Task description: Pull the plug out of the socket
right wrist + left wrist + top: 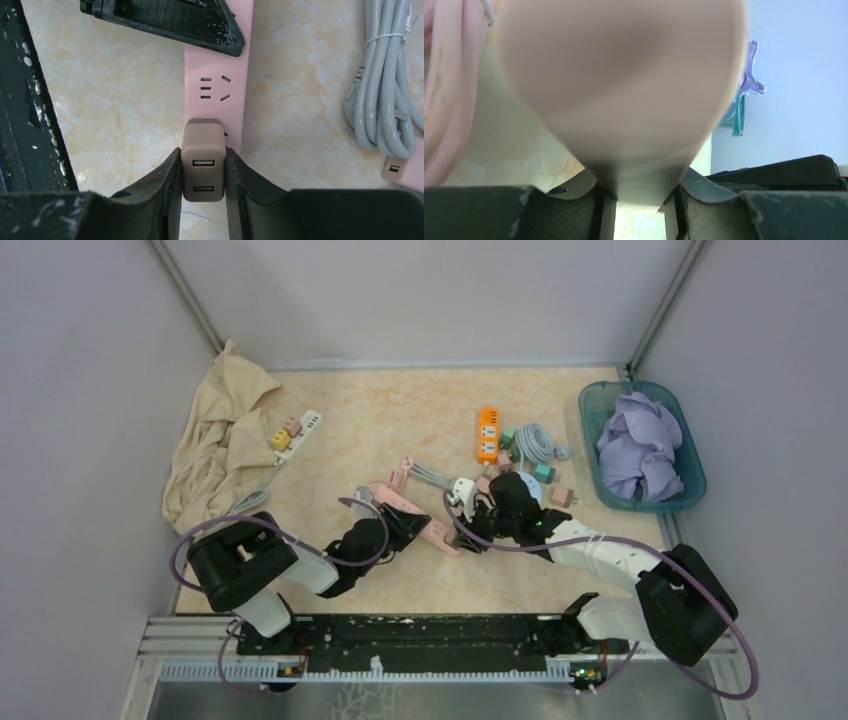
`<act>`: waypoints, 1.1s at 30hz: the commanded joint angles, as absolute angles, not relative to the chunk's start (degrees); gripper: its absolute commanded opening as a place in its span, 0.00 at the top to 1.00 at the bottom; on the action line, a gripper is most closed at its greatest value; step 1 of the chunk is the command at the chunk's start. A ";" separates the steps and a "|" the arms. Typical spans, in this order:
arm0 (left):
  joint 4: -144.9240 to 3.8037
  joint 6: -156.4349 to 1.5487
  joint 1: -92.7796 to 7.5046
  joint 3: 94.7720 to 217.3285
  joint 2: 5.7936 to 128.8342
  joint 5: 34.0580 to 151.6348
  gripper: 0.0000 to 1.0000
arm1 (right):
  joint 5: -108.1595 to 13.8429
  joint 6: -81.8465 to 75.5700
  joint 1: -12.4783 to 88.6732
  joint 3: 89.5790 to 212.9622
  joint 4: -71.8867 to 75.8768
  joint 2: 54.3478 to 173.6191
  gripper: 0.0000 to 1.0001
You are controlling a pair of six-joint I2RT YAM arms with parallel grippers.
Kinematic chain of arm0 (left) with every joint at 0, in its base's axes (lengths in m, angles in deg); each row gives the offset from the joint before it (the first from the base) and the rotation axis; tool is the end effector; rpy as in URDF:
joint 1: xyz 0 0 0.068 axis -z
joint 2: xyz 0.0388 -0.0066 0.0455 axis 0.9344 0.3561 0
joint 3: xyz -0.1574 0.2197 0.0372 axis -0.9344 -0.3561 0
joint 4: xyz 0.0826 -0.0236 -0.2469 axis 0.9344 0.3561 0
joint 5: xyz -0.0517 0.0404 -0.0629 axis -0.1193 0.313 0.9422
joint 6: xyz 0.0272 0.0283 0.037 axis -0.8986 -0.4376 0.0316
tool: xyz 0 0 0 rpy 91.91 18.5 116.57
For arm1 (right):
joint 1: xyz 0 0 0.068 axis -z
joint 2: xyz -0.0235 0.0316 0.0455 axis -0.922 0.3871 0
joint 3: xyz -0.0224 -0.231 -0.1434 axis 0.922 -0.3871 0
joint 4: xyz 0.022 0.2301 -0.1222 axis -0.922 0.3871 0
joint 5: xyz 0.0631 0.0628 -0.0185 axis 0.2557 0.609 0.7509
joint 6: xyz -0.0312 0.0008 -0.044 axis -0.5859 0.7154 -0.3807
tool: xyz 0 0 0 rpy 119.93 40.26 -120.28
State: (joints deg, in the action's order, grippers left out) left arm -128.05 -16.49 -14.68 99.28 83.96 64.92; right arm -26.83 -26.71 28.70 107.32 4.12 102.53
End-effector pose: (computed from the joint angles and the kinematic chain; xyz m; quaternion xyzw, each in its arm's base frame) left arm 0.1534 -0.1942 0.1212 -0.2247 0.7666 -0.4628 0.3843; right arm 0.1760 0.1615 0.1889 -0.4984 0.7344 0.2921 0.3563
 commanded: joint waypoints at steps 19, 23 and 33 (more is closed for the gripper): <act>-125.44 -22.36 -15.37 99.37 85.17 64.20 1.00 | -20.07 -26.10 35.23 113.62 3.84 101.21 1.00; -124.09 -20.14 -16.09 98.69 84.59 62.75 1.00 | -23.98 -21.93 34.23 109.20 -3.05 98.87 1.00; -122.15 -22.91 -16.18 102.96 86.56 64.85 1.00 | -31.84 -19.06 26.83 109.22 -6.51 101.74 1.00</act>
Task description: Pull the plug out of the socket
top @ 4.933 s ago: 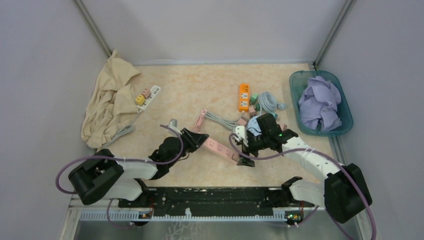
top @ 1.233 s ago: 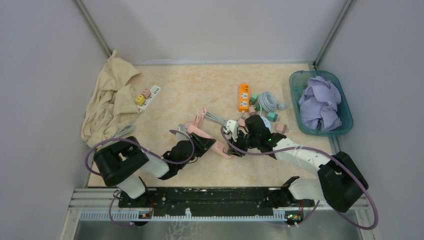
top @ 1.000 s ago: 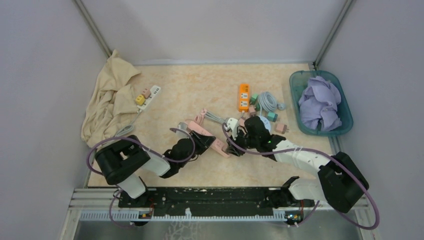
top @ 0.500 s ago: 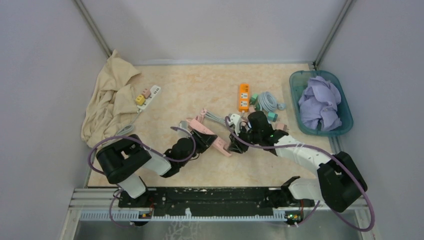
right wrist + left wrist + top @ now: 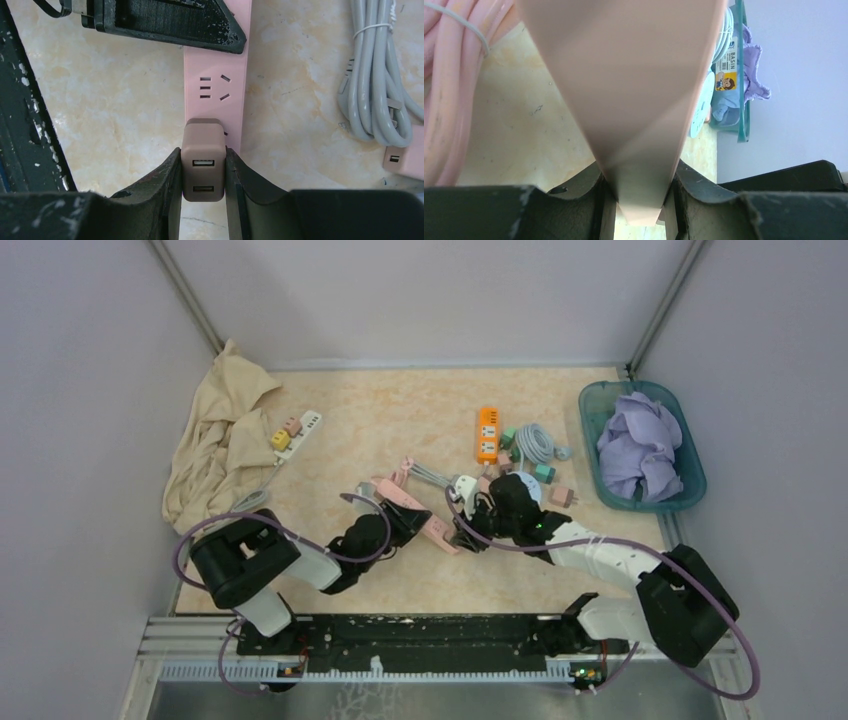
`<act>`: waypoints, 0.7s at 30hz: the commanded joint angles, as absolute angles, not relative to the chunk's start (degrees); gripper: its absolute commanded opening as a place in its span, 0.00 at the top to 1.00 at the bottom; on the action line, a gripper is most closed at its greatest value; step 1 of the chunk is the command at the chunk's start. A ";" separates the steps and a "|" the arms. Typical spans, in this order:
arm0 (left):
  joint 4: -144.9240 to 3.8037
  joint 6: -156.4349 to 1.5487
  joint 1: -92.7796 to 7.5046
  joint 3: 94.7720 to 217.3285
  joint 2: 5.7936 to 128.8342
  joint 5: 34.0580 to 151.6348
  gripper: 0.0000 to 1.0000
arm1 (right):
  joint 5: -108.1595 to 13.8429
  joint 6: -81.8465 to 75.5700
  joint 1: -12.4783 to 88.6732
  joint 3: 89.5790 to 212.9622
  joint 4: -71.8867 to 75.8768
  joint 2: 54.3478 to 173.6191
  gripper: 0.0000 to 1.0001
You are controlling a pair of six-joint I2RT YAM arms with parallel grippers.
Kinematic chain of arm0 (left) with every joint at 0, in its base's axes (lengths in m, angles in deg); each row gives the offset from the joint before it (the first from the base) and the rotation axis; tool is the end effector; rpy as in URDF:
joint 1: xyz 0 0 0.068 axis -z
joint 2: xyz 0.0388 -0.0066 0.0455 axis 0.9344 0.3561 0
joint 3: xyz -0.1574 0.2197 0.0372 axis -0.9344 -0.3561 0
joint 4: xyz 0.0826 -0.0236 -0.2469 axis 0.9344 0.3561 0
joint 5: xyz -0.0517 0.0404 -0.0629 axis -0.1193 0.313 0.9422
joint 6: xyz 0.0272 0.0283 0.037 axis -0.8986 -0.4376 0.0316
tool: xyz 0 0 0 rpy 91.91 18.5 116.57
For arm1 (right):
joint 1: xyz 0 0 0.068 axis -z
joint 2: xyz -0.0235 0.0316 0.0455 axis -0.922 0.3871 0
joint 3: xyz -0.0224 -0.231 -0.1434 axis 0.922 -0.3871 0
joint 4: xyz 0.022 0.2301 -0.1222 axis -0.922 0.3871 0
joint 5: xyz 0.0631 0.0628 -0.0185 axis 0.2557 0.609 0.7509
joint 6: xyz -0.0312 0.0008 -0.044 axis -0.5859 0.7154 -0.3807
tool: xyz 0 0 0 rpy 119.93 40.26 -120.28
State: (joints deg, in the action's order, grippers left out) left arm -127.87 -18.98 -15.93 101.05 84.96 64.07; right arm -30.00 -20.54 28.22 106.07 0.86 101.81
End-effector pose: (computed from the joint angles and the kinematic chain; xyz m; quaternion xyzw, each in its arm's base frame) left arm 0.1626 -0.1967 0.1237 -0.2208 0.7642 -0.4504 0.4054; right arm 0.1756 0.1615 0.1889 -0.4536 0.7572 0.2922 0.3682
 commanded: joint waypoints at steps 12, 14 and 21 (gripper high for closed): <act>-127.82 -26.52 -16.20 101.72 88.91 69.09 1.00 | -25.30 -19.23 33.68 114.75 1.14 102.51 1.00; -128.20 -26.38 -16.29 100.90 88.35 68.02 1.00 | -21.36 -21.28 35.77 114.94 2.72 102.07 1.00; -124.07 -23.99 -19.11 98.83 84.55 66.66 1.00 | -18.95 -22.61 36.99 113.36 2.35 100.80 1.00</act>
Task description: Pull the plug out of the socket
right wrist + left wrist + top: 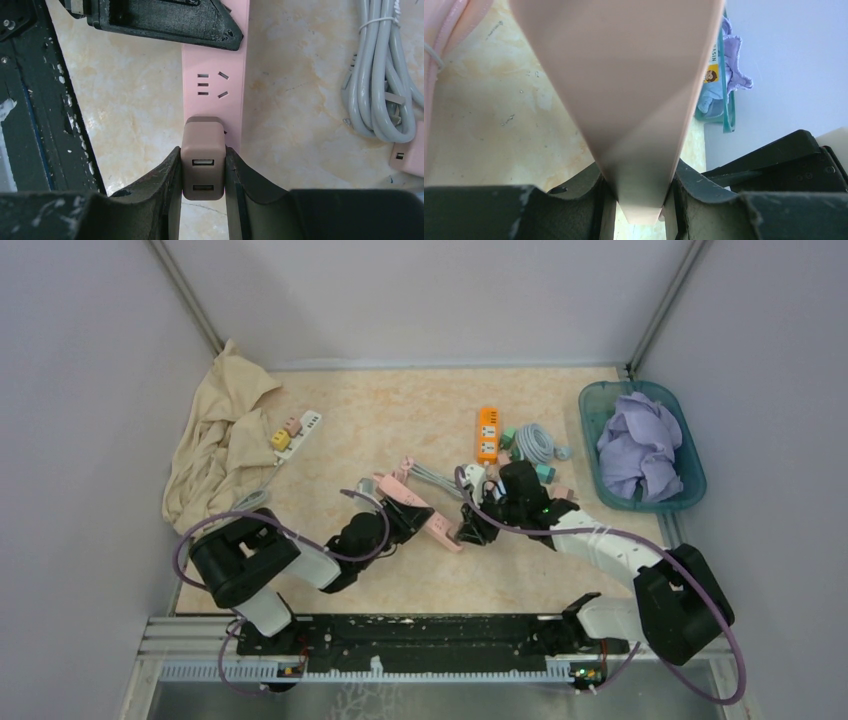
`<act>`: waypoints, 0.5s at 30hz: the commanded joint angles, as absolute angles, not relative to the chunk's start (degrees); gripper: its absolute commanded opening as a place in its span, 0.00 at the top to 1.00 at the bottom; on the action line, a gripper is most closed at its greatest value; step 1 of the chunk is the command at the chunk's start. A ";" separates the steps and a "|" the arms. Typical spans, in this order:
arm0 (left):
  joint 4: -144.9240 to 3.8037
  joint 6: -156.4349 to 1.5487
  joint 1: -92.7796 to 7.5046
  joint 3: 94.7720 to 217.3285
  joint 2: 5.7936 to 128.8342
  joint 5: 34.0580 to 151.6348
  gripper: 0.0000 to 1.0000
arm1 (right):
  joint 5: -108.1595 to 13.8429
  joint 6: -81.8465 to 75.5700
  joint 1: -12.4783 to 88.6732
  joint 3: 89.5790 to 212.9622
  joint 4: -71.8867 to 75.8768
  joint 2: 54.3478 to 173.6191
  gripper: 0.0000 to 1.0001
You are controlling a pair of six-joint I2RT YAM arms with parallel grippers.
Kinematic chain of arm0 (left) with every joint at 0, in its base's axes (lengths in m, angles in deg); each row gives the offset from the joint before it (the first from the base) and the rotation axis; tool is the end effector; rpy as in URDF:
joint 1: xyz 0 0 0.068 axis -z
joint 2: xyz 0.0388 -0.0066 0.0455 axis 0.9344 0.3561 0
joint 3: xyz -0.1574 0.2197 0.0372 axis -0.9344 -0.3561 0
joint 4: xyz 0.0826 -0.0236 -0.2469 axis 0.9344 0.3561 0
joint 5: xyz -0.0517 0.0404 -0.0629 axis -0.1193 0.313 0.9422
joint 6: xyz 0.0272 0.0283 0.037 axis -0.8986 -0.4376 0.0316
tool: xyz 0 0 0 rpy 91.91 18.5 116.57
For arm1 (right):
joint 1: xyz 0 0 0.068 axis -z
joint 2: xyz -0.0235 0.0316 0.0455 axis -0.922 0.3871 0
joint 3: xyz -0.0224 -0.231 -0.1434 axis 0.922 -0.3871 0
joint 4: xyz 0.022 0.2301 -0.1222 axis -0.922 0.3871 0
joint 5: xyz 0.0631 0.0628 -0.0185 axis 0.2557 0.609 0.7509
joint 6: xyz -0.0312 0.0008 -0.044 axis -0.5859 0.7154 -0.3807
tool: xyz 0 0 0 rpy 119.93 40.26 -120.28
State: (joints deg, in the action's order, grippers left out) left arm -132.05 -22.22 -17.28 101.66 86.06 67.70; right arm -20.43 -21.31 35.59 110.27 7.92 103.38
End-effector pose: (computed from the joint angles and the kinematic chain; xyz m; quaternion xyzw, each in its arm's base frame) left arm 0.1690 -0.1986 0.1289 -0.1913 0.7545 -0.4724 0.4136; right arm 0.1955 0.1441 0.1977 -0.4312 0.7695 0.3340 0.3322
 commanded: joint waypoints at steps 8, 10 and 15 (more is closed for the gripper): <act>-119.08 -22.75 -19.50 101.51 84.23 66.61 1.00 | -30.18 -21.41 29.97 110.47 -2.13 101.62 1.00; -119.07 -22.92 -19.54 102.30 84.94 67.43 1.00 | -33.64 -18.89 28.35 110.57 -3.59 102.54 1.00; -118.35 -25.22 -19.52 104.64 86.38 70.39 1.00 | -40.09 -13.89 26.09 110.95 -6.33 102.75 1.00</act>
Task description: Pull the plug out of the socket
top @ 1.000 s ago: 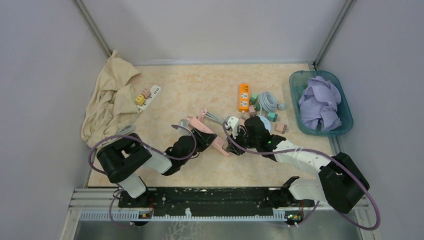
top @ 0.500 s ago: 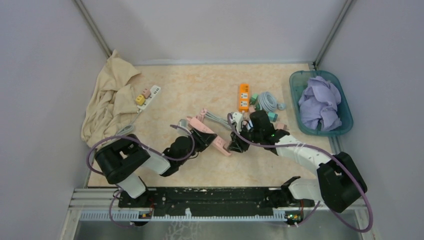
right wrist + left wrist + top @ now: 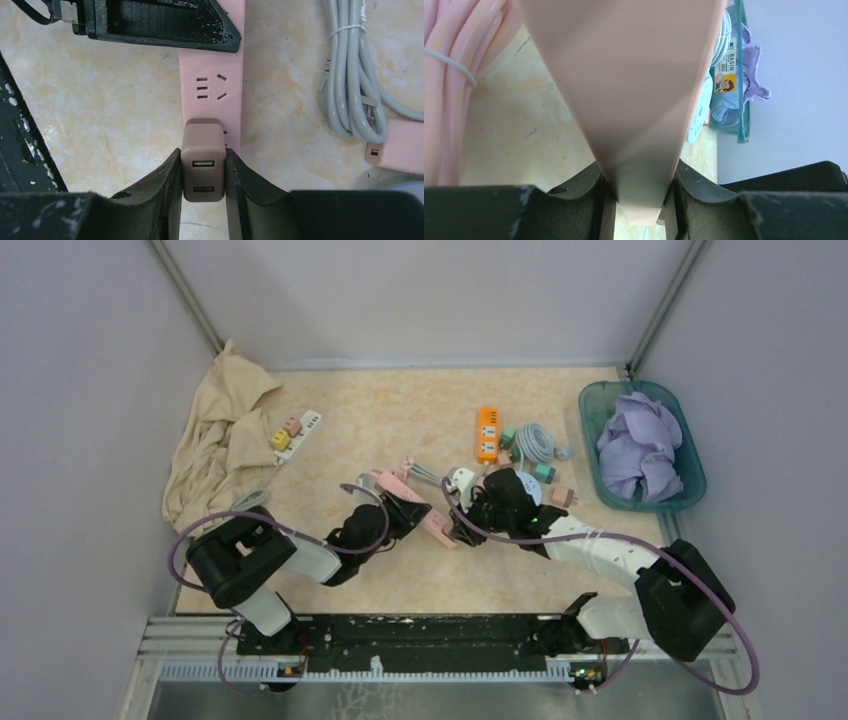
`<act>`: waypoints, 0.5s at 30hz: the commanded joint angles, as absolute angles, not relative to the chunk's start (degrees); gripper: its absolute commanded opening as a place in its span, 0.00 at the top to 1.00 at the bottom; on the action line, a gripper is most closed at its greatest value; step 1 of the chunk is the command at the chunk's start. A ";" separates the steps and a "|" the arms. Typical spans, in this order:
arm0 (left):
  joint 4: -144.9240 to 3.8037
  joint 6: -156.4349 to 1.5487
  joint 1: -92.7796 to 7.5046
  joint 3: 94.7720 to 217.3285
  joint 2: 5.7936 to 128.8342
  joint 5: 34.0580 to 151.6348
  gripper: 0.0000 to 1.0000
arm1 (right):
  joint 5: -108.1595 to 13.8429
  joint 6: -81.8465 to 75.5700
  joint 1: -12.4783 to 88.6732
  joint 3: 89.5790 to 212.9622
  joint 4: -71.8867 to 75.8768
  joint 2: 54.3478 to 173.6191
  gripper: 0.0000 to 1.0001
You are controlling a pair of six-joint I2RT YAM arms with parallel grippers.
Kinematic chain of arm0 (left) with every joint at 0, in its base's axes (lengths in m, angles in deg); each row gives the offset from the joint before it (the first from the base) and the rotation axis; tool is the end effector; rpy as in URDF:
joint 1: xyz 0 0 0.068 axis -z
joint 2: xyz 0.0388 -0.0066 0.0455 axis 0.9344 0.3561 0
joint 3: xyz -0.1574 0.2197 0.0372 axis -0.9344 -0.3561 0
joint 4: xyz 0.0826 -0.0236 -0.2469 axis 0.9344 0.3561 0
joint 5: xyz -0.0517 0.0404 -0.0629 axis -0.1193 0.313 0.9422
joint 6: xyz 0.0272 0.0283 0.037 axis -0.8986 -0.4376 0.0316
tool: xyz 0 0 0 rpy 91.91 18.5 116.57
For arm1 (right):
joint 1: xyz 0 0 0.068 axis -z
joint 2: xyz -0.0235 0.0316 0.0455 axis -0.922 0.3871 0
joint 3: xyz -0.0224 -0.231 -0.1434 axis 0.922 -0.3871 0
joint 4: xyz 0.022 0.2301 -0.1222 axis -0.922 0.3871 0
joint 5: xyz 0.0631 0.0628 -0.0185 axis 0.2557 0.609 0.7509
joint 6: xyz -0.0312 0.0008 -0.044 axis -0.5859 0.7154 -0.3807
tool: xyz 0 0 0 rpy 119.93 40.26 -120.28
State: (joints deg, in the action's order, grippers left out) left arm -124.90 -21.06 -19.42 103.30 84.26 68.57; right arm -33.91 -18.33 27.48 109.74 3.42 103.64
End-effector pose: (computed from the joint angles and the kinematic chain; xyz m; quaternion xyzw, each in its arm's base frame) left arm 0.1780 -0.1950 0.1299 -0.2081 0.7701 -0.4493 0.4021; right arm 0.1834 0.1691 0.1976 -0.4331 0.7773 0.2725 0.3660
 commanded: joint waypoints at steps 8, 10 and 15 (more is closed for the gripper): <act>-122.66 -26.71 -19.44 104.00 88.65 73.72 1.00 | -42.13 -14.28 27.07 113.34 -4.18 102.71 1.00; -122.75 -26.47 -19.46 103.49 88.47 73.72 1.00 | -39.32 -15.31 28.72 114.59 -1.98 102.91 1.00; -125.53 -23.93 -20.02 100.54 87.26 71.63 1.00 | -25.66 -19.61 35.55 114.88 1.97 100.80 1.00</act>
State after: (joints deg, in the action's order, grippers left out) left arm -127.81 -22.57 -19.88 104.13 87.04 71.70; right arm -32.41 -16.21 30.52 110.07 5.59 103.66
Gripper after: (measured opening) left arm 0.390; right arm 0.312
